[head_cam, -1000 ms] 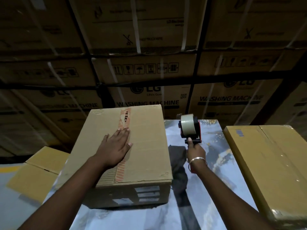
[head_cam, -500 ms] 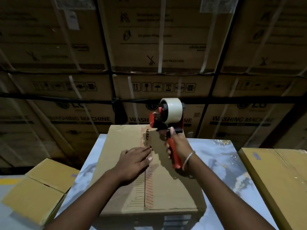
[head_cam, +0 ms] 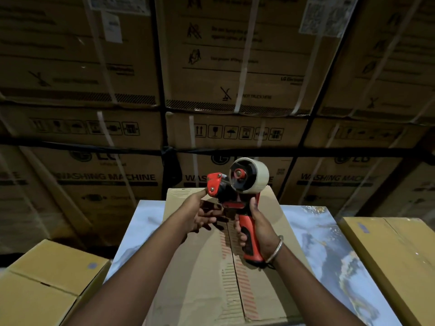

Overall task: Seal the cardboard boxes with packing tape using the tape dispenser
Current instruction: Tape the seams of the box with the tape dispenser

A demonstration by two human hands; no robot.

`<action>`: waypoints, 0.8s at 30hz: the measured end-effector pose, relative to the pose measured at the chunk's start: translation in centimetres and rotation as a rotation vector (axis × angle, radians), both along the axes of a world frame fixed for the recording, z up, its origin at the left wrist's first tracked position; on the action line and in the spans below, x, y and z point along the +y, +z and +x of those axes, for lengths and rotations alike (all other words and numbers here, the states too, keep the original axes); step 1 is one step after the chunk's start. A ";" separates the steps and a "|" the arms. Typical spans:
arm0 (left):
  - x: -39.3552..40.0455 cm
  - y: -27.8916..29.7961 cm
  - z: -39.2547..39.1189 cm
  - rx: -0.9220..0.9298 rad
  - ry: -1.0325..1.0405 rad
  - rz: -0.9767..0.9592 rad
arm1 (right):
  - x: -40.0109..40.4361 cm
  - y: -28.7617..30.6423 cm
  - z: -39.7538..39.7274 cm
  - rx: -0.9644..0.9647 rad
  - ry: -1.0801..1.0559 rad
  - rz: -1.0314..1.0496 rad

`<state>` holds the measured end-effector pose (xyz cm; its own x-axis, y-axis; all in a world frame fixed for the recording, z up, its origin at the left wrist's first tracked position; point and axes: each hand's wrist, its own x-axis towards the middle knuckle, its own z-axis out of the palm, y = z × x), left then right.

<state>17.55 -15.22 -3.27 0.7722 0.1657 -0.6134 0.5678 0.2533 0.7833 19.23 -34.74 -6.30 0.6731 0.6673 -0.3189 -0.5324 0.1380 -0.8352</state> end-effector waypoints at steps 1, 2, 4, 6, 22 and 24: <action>0.0 0.1 0.0 0.016 -0.022 -0.008 | 0.0 0.1 -0.1 -0.003 -0.007 -0.002; 0.1 0.2 0.0 0.023 -0.028 -0.020 | 0.1 0.1 -0.2 -0.007 -0.016 -0.004; 0.2 0.6 -0.3 0.018 -0.011 -0.056 | 0.1 0.3 -0.3 -0.021 -0.033 -0.017; 0.5 0.7 -0.5 0.019 0.003 -0.092 | 0.3 0.4 -0.3 -0.032 -0.044 -0.042; 1.4 0.5 -0.6 0.054 0.080 -0.240 | 0.1 0.0 -0.1 -0.060 -0.056 -0.048; 1.9 0.4 -0.7 0.042 0.107 -0.298 | 0.1 0.0 -0.1 -0.079 -0.043 -0.050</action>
